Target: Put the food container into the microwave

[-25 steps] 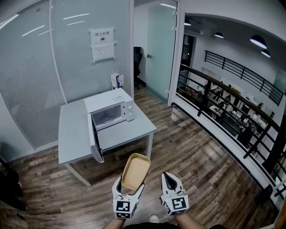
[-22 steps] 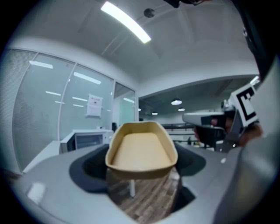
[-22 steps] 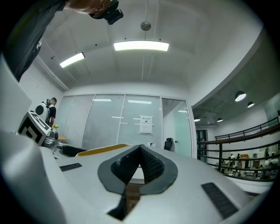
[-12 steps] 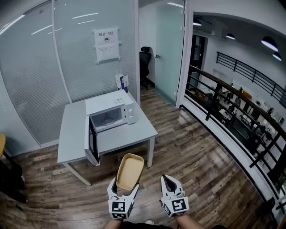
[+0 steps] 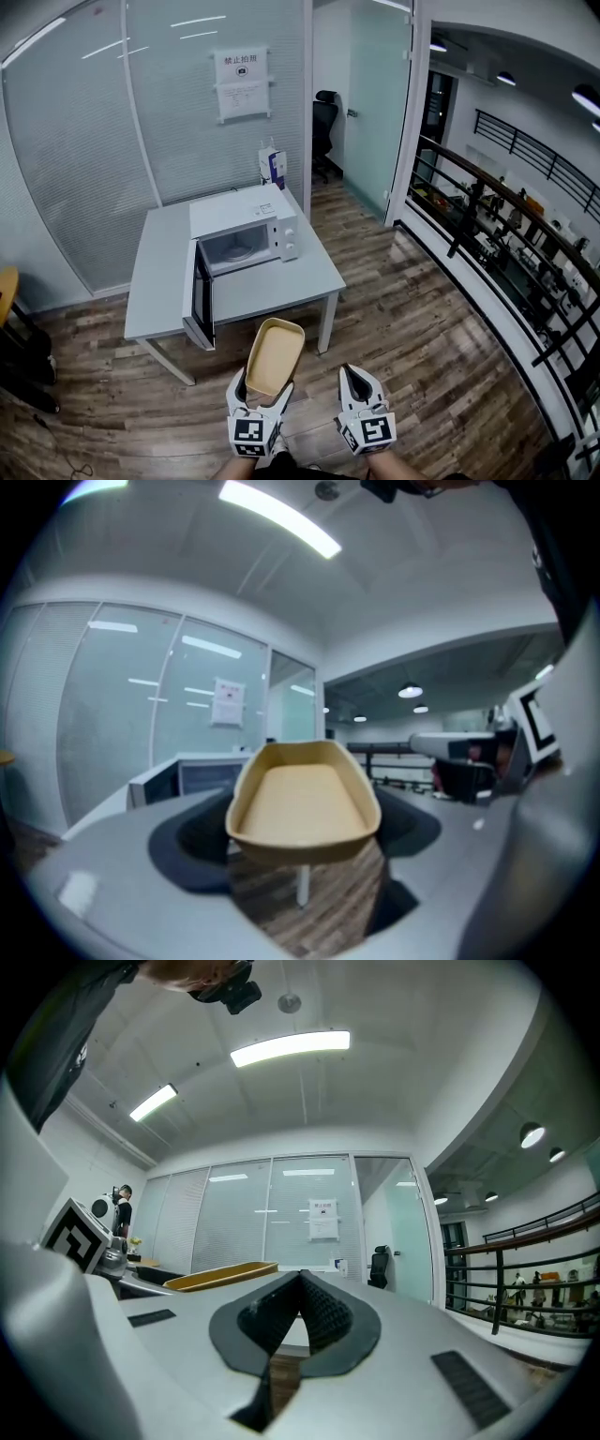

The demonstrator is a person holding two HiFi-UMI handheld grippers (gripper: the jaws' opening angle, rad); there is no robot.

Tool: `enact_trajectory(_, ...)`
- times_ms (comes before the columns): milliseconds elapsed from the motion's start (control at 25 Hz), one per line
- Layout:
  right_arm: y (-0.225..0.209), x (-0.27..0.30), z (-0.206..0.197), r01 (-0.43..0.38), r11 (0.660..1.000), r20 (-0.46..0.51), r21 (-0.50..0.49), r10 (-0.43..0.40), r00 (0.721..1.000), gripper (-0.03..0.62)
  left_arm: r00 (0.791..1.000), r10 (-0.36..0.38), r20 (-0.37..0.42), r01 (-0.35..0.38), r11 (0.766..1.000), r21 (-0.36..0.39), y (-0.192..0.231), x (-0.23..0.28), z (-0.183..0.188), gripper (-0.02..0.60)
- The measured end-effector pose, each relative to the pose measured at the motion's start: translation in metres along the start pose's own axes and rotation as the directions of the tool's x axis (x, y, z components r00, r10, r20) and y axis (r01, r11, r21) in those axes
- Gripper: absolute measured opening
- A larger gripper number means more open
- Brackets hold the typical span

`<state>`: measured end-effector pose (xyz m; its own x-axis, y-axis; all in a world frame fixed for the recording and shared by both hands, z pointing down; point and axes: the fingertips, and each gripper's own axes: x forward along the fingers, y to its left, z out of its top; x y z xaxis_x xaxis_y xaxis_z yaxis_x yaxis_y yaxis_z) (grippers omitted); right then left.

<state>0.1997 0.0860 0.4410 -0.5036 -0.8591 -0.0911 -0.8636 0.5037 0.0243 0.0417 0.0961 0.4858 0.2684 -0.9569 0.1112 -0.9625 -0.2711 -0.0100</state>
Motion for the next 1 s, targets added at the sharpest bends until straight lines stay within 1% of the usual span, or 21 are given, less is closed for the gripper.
enact_trajectory(280,-0.004,0.063,0.002,0.001,1.0,0.014,-0.016,-0.001,1.0,-0.002,1.0,0.003,0.008,-0.003,1.0,-0.001,0.039,0.041,0.005,0.453)
enact_trajectory(560,0.002,0.122,0.008,0.006,0.999,0.031,-0.045,-0.004,0.999,-0.002,1.0,-0.022,0.015,0.022,1.0,-0.007,0.08,0.083,0.013,0.453)
enact_trajectory(880,0.007,0.165,0.005,0.028,0.998,0.027,-0.056,-0.026,0.999,-0.002,0.998,-0.061,0.025,0.061,0.998,-0.001,0.108,0.114,0.016,0.453)
enact_trajectory(1000,0.006,0.174,0.003,0.03,0.998,0.015,-0.049,-0.029,0.999,-0.002,0.998,-0.054,0.024,0.055,0.999,-0.005,0.117,0.121,0.017,0.453)
